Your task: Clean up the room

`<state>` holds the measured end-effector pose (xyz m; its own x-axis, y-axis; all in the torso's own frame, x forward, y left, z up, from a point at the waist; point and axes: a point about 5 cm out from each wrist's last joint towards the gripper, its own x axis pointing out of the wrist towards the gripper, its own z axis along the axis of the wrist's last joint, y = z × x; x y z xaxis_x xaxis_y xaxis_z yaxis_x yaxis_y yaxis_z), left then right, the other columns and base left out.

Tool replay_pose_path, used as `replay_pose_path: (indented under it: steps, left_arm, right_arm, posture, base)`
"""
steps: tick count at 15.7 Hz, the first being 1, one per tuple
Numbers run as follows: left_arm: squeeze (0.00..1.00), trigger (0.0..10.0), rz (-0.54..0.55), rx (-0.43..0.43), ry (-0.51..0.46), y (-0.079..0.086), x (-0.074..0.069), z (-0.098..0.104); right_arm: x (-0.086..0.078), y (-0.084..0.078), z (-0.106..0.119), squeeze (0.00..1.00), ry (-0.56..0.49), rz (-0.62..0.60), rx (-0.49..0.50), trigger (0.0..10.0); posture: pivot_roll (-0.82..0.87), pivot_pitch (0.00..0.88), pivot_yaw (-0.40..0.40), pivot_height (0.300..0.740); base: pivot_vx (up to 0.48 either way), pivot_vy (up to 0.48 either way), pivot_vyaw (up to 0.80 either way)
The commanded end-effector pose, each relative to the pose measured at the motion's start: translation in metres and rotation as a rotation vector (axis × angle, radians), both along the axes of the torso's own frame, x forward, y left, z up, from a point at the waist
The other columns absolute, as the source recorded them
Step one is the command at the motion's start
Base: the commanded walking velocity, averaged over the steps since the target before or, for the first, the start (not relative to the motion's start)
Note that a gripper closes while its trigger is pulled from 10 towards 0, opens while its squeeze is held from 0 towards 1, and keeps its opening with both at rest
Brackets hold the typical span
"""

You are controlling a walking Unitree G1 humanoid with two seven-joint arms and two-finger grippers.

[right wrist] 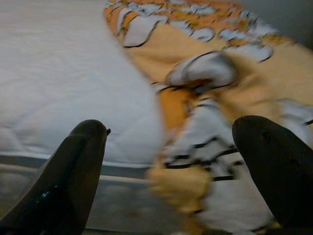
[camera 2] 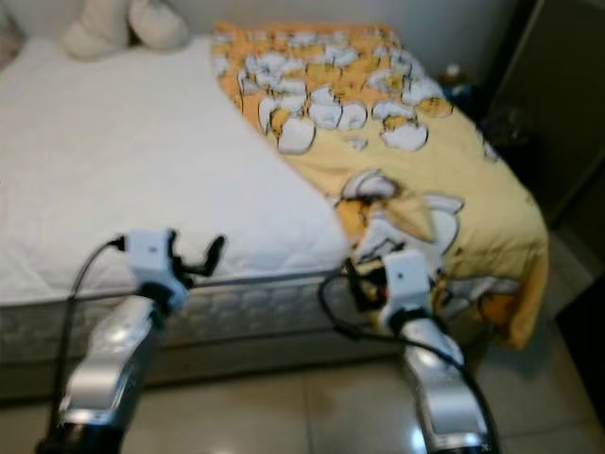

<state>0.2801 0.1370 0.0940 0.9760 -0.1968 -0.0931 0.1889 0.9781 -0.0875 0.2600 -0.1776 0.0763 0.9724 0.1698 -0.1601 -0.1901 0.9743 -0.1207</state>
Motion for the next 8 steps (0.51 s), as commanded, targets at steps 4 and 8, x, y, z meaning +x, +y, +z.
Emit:
replay_pose_path:
  steps: [4, 8]
  left_arm:
    - [0.10, 10.0, -0.034, 0.063, -0.073, 0.0061, -0.0002, 0.0092]
    - [0.00, 10.0, -0.037, 0.065, -0.068, 0.0050, -0.0005, 0.0077]
  right_arm:
    - [-0.0011, 0.0056, -0.0011, 0.00, 0.002, 0.026, -0.006, 10.0]
    - [-0.0014, 0.0036, -0.0017, 0.00, 0.006, 0.009, 0.005, 10.0]
  posture:
    - [-0.09, 0.000, 0.067, 0.740]
    - [-0.09, 0.000, 0.074, 0.740]
  base:
    - [0.197, 0.000, 0.00]
    - [0.451, 0.000, 0.00]
